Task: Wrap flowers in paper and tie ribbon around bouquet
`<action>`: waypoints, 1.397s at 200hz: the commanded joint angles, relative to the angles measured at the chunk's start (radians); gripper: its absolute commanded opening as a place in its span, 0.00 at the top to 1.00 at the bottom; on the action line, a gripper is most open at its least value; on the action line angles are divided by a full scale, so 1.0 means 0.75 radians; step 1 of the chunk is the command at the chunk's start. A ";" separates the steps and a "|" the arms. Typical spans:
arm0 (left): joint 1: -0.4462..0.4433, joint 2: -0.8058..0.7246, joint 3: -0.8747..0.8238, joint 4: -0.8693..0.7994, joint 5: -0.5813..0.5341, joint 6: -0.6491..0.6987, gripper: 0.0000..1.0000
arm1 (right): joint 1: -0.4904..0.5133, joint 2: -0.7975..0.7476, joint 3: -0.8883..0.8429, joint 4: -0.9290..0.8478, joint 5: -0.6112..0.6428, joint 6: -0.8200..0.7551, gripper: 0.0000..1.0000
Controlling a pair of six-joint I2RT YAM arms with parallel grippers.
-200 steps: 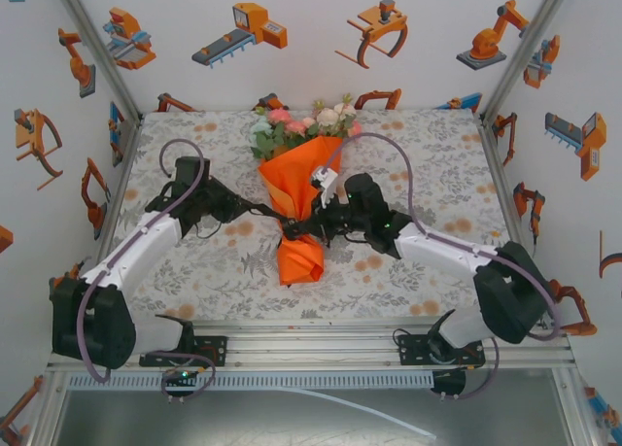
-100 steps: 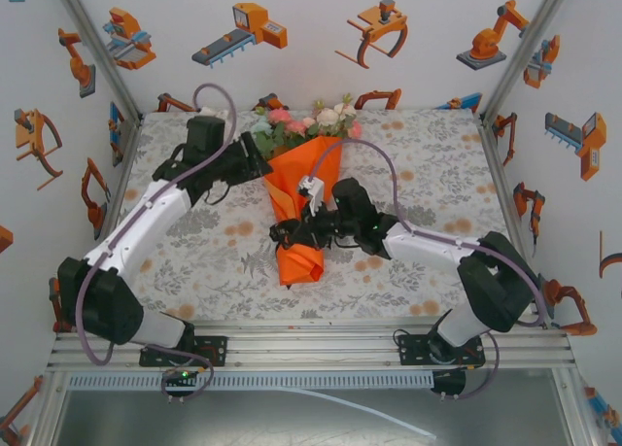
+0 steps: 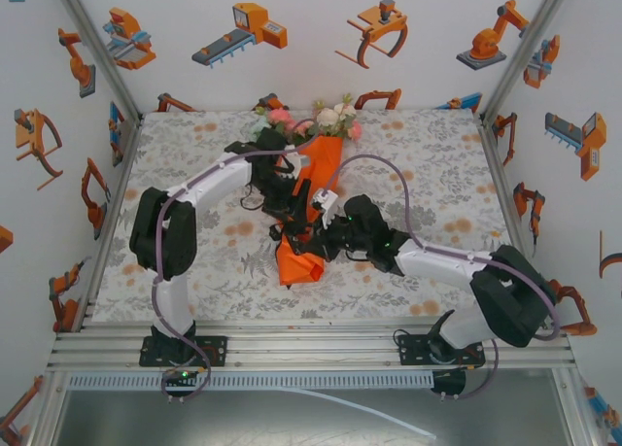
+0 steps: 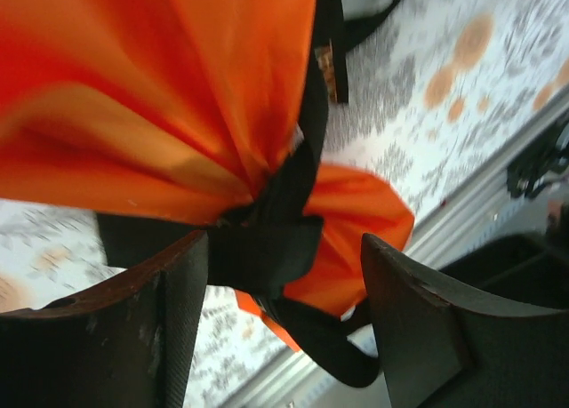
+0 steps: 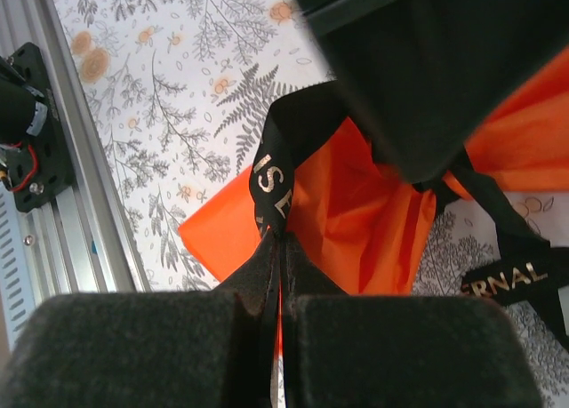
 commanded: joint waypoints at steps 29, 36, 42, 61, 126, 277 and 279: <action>-0.003 -0.288 -0.261 -0.034 -0.194 -0.071 0.59 | 0.064 -0.007 -0.056 0.076 0.063 0.042 1.00; -0.003 -0.329 -0.295 -0.016 -0.221 -0.089 0.60 | 0.081 0.006 -0.056 0.092 0.069 0.050 1.00; -0.003 -0.363 -0.326 0.000 -0.244 -0.102 0.61 | 0.091 0.015 -0.056 0.105 0.075 0.056 1.00; 0.000 -0.454 -0.413 0.040 -0.332 -0.134 0.63 | 0.107 0.040 -0.048 0.150 0.070 0.076 1.00; 0.084 -0.758 -0.736 0.495 -0.306 -0.360 0.61 | 0.113 0.002 0.076 0.041 0.121 -0.018 1.00; -0.008 -1.020 -1.040 0.744 -0.555 -1.116 0.64 | 0.048 0.034 0.161 -0.010 0.510 0.113 1.00; -0.009 -1.007 -1.037 0.735 -0.557 -1.115 0.64 | 0.049 0.035 0.161 -0.008 0.507 0.115 1.00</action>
